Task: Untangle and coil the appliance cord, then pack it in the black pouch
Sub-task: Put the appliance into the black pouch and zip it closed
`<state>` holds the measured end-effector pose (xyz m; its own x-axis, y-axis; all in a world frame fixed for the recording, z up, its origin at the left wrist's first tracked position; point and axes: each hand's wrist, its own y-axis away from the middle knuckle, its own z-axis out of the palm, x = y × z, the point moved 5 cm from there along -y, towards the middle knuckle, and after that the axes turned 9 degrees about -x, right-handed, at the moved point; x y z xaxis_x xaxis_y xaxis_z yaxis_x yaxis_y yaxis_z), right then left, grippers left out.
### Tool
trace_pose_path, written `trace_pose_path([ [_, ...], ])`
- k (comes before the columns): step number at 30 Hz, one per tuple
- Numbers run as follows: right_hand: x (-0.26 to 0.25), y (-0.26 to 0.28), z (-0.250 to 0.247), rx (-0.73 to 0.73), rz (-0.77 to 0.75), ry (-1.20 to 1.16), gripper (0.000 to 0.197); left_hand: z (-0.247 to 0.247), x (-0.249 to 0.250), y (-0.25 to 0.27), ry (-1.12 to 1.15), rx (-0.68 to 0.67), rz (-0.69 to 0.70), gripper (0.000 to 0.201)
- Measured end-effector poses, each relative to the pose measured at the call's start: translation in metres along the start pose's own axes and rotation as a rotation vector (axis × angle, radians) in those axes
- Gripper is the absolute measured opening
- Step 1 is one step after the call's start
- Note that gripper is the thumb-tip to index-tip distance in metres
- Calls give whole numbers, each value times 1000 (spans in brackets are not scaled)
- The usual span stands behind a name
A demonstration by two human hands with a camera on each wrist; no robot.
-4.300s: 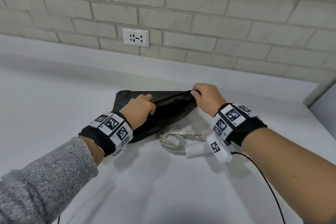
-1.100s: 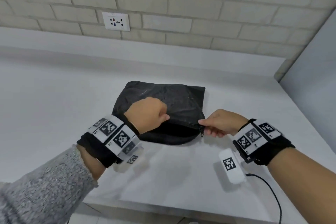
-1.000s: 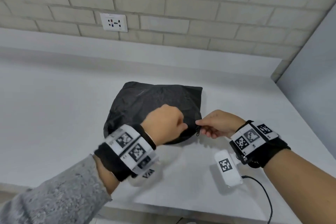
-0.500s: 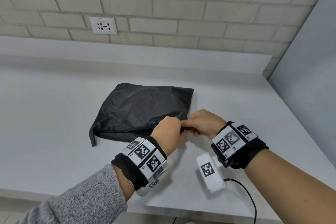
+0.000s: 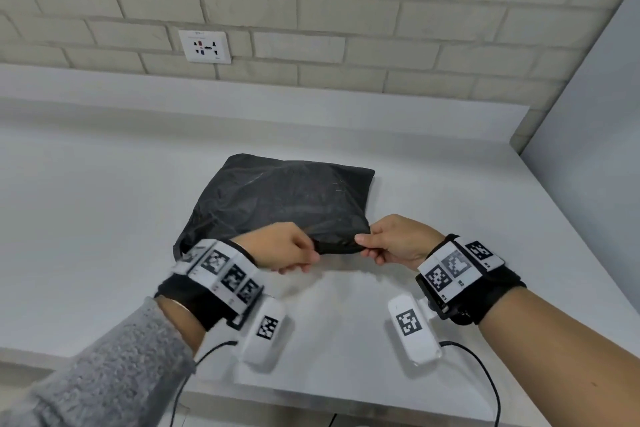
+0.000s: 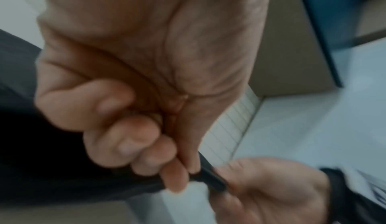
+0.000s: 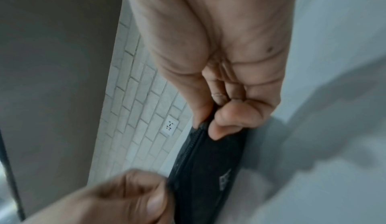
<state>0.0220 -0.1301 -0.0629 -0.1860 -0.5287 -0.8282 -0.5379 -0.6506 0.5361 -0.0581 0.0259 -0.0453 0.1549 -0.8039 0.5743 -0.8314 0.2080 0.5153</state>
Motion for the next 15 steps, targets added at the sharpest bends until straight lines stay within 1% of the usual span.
trace_pose_path([
  [2,4,5,-8,0,17,-16,21,-15,-28,14,65,36,-45,29],
  [4,9,8,-16,-4,22,-20,24,-32,-56,31,101,101,-120,26],
  [5,10,9,-19,-2,23,-11,25,-40,-71,41,109,137,-176,26],
  [7,13,9,-25,6,27,19,28,-54,-103,59,82,197,-311,33],
  [9,14,8,-29,15,38,36,29,-64,-128,75,2,233,-467,31],
  [11,14,6,-31,8,56,58,29,-68,-142,87,-31,237,-583,23],
  [13,12,5,-30,10,72,87,30,-67,-143,90,-56,204,-615,23],
  [15,10,2,-28,17,78,98,29,-67,-133,87,-151,192,-618,29],
])
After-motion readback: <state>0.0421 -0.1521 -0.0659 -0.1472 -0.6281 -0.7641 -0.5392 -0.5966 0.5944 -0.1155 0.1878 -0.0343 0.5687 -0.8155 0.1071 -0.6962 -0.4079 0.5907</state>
